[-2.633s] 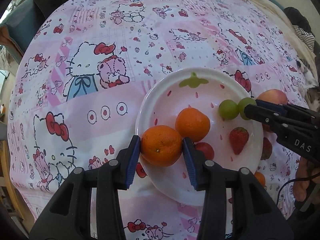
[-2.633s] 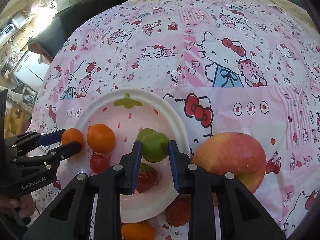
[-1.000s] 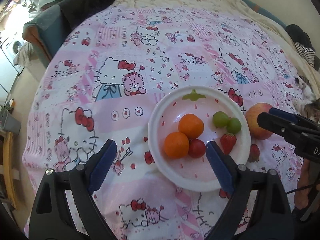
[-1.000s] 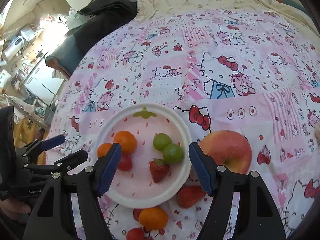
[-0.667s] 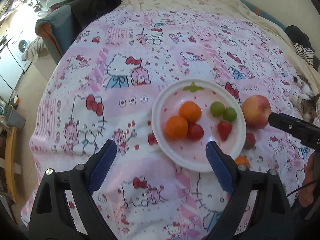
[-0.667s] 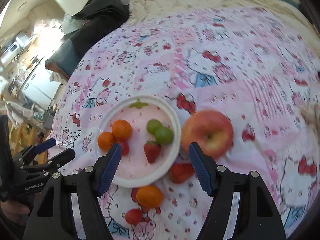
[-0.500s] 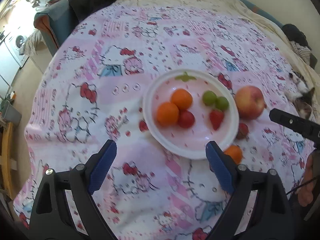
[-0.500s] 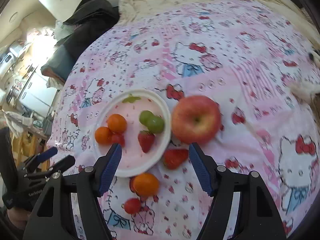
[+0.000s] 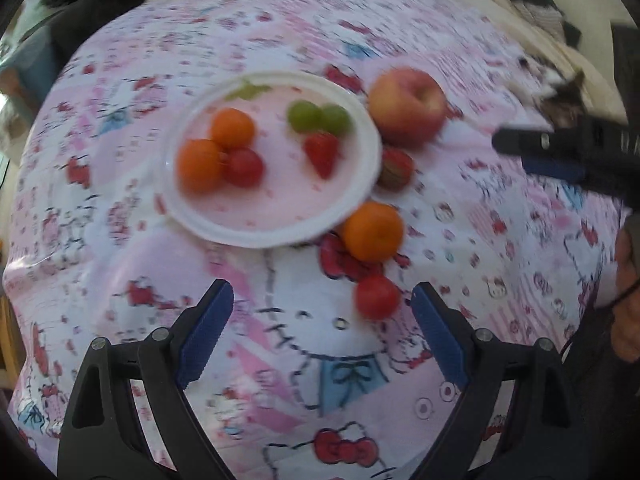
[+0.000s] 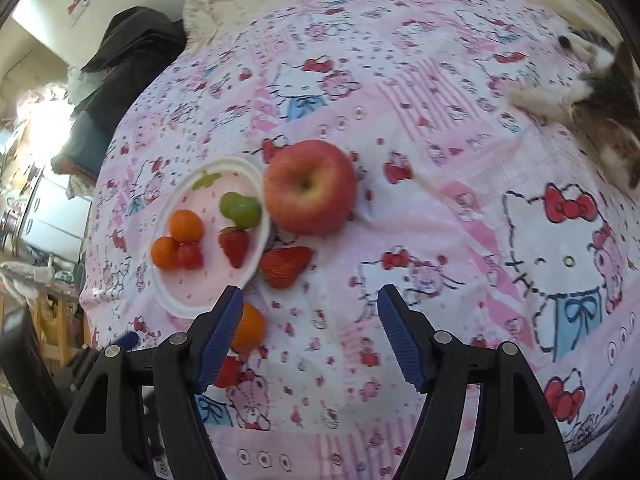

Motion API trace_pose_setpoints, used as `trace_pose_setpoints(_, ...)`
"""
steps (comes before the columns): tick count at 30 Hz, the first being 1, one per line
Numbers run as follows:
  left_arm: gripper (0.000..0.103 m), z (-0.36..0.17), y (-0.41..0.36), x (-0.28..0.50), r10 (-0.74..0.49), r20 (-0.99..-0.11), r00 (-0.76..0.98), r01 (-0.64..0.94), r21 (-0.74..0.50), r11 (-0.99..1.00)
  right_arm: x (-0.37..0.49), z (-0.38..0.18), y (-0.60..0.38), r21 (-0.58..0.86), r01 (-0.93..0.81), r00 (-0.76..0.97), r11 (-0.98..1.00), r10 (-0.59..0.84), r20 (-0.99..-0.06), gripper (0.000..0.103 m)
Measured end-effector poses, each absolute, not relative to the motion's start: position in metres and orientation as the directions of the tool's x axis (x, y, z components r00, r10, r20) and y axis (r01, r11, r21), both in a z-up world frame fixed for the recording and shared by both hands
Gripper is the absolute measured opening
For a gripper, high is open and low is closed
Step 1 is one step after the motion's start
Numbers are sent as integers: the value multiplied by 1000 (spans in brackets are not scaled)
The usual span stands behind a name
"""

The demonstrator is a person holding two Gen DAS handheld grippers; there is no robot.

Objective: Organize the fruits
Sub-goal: 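Grasp a red tomato with the left gripper while the right gripper reaches for an orange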

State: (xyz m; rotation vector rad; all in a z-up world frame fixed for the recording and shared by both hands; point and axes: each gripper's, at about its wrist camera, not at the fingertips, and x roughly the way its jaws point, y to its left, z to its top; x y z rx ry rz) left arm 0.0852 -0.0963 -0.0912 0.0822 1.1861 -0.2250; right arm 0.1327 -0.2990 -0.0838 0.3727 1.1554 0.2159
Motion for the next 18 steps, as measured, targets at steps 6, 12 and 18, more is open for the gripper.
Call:
trace_pose_setpoints(6,72,-107,-120,88,-135,-937,322,277,-43,960,131,-88,-311,397,58,390,916,346,-854,72)
trace_pose_setpoints(12,41,-124,-122,95,-146,-952,269,279,-69,958,130,-90,-310,394,57,379,917,345,-858,72)
trace_pose_setpoints(18,24,-124,-110,98,-174,-951,257,252,-108,962,133,-93,-305,388,48,370,920,345,-863,72)
